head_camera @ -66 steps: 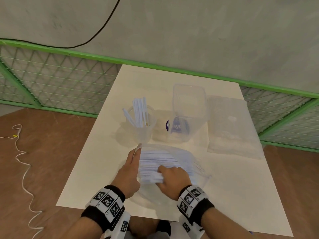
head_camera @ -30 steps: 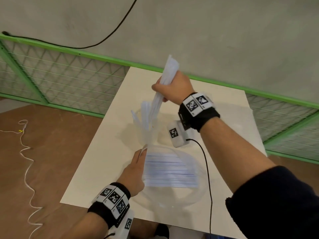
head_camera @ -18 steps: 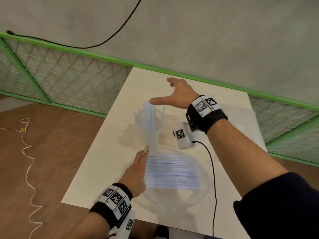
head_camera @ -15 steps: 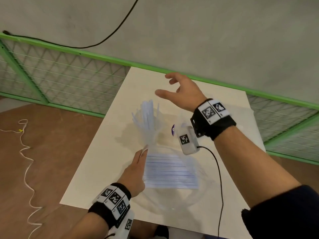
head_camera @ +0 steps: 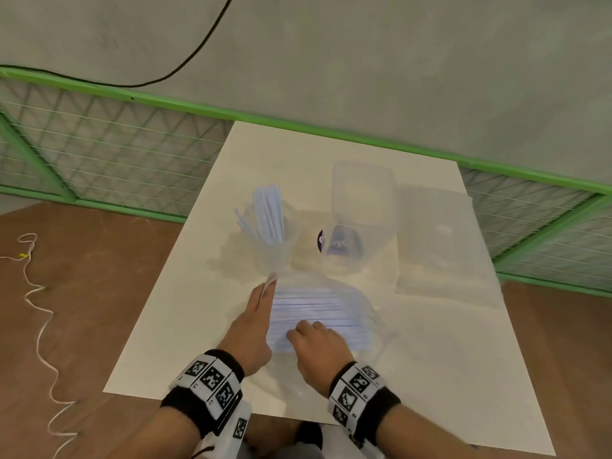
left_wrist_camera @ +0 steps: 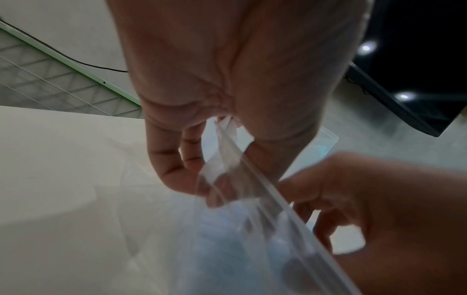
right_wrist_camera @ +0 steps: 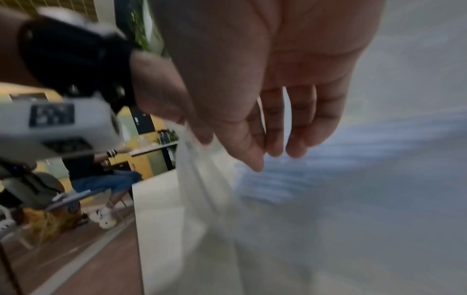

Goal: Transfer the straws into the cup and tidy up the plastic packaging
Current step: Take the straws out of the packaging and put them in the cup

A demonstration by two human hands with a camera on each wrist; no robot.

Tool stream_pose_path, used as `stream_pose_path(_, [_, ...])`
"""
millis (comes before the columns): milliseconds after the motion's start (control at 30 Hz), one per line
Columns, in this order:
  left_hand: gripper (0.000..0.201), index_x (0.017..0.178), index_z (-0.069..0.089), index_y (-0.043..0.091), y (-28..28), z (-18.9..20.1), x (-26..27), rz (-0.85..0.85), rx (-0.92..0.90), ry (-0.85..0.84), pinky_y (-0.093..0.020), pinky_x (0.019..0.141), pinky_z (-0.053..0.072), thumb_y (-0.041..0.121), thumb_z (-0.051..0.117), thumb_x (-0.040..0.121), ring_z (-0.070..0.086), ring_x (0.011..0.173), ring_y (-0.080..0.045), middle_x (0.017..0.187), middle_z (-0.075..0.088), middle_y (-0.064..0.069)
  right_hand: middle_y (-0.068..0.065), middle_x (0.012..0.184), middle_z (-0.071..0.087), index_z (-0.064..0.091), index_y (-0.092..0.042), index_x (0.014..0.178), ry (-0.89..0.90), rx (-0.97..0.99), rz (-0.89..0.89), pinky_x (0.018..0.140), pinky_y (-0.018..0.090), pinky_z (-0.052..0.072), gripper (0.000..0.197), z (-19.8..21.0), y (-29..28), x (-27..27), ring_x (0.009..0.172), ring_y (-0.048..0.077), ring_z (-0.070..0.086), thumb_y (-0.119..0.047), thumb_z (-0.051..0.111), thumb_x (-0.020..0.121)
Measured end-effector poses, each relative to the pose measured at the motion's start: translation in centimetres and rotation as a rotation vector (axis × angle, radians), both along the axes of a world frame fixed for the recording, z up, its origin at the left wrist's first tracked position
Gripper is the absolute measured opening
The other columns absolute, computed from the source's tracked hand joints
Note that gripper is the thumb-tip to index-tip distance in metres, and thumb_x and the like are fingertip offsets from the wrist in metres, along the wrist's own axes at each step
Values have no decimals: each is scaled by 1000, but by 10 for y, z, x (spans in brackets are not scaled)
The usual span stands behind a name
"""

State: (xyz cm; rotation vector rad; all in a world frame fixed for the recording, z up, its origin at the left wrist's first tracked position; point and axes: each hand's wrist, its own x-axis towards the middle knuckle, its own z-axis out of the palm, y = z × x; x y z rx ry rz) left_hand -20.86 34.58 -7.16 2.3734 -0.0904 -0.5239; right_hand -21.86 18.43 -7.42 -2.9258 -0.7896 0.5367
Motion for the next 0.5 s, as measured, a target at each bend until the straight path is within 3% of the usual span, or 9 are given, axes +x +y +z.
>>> stream_pose_path(67, [116,151,-16,32,0,0,-2,0,-7,-11,-17,52,40,-9,58,72,46,68,-14,156,-3,14,2,82,60,66,-16,88,-98,-66,-10,53,32,46,37,-14,0,-5,68,24,60,-7,79,54])
stream_pose_path(133, [115,152,-13,30,1,-1,-3,-4,-18,-23,-15,49,38,-9,58,71,44,68,-14,156,-1,15,-1,74,58,66,-18,77,-166,-99,-27,50,32,47,39,-27,0,-7,61,21,58,-11,84,43])
stream_pose_path(300, [115,153,-9,31,6,-6,-5,-2,-30,-42,-15,50,38,-9,58,68,55,86,-18,155,2,16,-1,69,59,66,-19,74,-201,-130,-45,53,34,48,39,-34,2,-9,61,21,58,-14,86,41])
stream_pose_path(500, [113,152,-8,30,6,-5,-6,1,-31,-47,-14,51,38,-9,57,69,55,89,-17,155,-3,19,-2,70,60,67,-20,74,-251,-134,-52,56,35,48,33,-38,3,-8,64,22,59,-15,84,47])
